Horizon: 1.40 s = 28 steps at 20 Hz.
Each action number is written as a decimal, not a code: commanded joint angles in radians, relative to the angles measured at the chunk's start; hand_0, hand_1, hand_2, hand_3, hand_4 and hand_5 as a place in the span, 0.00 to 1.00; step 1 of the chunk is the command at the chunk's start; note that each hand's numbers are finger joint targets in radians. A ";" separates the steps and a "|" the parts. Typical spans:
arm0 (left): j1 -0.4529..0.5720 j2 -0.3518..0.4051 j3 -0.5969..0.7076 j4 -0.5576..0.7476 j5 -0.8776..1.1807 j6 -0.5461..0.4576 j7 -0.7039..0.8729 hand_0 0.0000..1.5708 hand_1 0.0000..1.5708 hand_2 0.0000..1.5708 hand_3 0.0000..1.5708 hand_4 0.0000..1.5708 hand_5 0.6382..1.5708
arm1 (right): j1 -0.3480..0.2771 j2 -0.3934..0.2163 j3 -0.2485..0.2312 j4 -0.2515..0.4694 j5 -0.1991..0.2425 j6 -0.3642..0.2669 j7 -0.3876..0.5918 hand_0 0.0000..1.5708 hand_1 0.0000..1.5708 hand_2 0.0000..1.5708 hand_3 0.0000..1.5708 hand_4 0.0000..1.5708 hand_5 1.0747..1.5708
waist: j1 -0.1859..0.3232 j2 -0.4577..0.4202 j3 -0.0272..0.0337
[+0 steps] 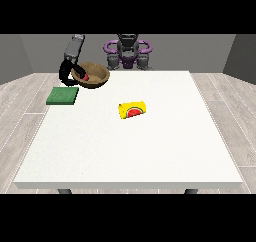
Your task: Pick the cup and pour the ball into the bowl, then pick the bowl and place it on the pad
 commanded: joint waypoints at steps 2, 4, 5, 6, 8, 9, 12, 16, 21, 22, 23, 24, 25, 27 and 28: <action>0.022 0.084 0.047 0.028 0.018 -0.039 -0.034 0.00 0.00 0.00 0.00 0.00 0.97 | -0.002 -0.121 -0.054 0.063 -0.011 0.092 -0.075 1.00 1.00 1.00 1.00 0.83 0.90 | -0.021 0.061 0.0028; 0.054 0.032 0.025 0.006 -0.005 -0.006 -0.082 0.00 0.00 0.00 0.00 0.00 0.96 | -0.050 -0.122 -0.063 0.092 -0.022 0.102 -0.079 1.00 1.00 1.00 1.00 0.83 0.90 | -0.018 0.066 0.0027; 0.045 0.044 0.026 0.008 0.003 -0.005 -0.051 0.00 0.00 0.00 0.00 0.00 0.96 | -0.013 -0.119 -0.065 0.110 -0.017 0.105 -0.120 1.00 1.00 1.00 1.00 0.83 0.90 | -0.048 0.049 0.0030; -0.007 0.037 -0.002 -0.011 0.002 0.018 0.002 0.00 0.00 0.00 0.00 0.00 0.96 | -0.091 -0.089 -0.030 0.133 0.015 0.067 -0.054 1.00 1.00 1.00 1.00 0.83 0.90 | -0.026 0.035 0.0031; 0.019 -0.010 -0.021 -0.050 -0.014 0.046 -0.037 0.00 0.00 0.00 0.00 0.00 0.97 | -0.108 -0.088 -0.049 0.182 0.014 0.057 -0.104 1.00 1.00 1.00 1.00 0.83 0.90 | -0.016 0.051 0.0032; 0.042 -0.027 -0.021 -0.075 -0.009 0.044 -0.053 0.00 0.00 0.00 0.00 0.00 0.96 | -0.100 -0.129 -0.084 0.229 -0.002 0.088 -0.157 1.00 1.00 1.00 1.00 0.83 0.90 | 0.000 0.063 0.0035; -0.004 0.040 0.010 -0.062 0.010 0.049 -0.022 0.00 0.00 0.00 0.00 0.00 0.96 | -0.116 -0.170 -0.109 0.275 -0.019 0.135 -0.220 1.00 1.00 1.00 1.00 0.83 0.93 | -0.024 0.099 0.0035; 0.047 0.022 0.001 -0.075 0.005 0.050 -0.029 0.00 0.00 0.00 0.00 0.00 0.96 | -0.111 -0.213 -0.166 0.344 -0.063 0.185 -0.257 1.00 1.00 1.00 0.75 0.82 0.93 | -0.034 0.082 0.0033; 0.028 0.038 -0.001 -0.138 0.016 0.072 -0.008 0.00 0.00 0.00 0.00 0.10 0.96 | -0.181 -0.289 -0.223 0.474 -0.098 0.253 -0.318 1.00 1.00 1.00 0.55 0.82 0.94 | -0.007 0.139 0.0043; -0.008 0.099 0.016 -0.107 0.022 0.045 0.000 0.00 0.00 0.00 0.00 0.13 0.96 | -0.216 -0.297 -0.228 0.457 -0.105 0.248 -0.311 1.00 1.00 1.00 0.50 0.82 0.96 | -0.012 0.164 0.0039; 0.012 0.056 0.001 -0.179 0.033 0.068 0.020 0.00 0.00 0.00 0.00 0.10 0.96 | -0.198 -0.356 -0.247 0.531 -0.098 0.290 -0.353 1.00 1.00 1.00 0.45 0.82 0.96 | 0.004 0.169 0.0051; 0.001 0.073 0.016 -0.177 0.059 0.031 0.020 0.00 0.00 0.00 0.00 0.08 0.96 | -0.209 -0.351 -0.247 0.533 -0.070 0.218 -0.374 1.00 1.00 1.00 0.37 0.83 0.96 | 0.040 0.190 0.0047; -0.029 0.080 0.002 -0.215 0.050 0.091 0.078 0.00 0.00 0.00 0.00 0.08 0.96 | -0.209 -0.340 -0.240 0.567 -0.059 0.214 -0.403 1.00 1.00 1.00 0.25 0.83 0.95 | 0.011 0.191 0.0058; -0.021 0.082 0.014 -0.233 0.073 0.079 0.082 0.00 0.00 0.00 0.00 0.04 0.96 | -0.203 -0.362 -0.246 0.599 -0.066 0.264 -0.463 1.00 1.00 1.00 0.13 0.82 0.97 | 0.003 0.208 0.0056; -0.016 0.080 0.006 -0.209 0.068 0.040 0.042 0.00 0.00 0.00 0.00 0.00 0.96 | -0.231 -0.328 -0.227 0.578 -0.047 0.199 -0.424 1.00 1.00 1.00 0.13 0.82 0.97 | 0.026 0.220 0.0040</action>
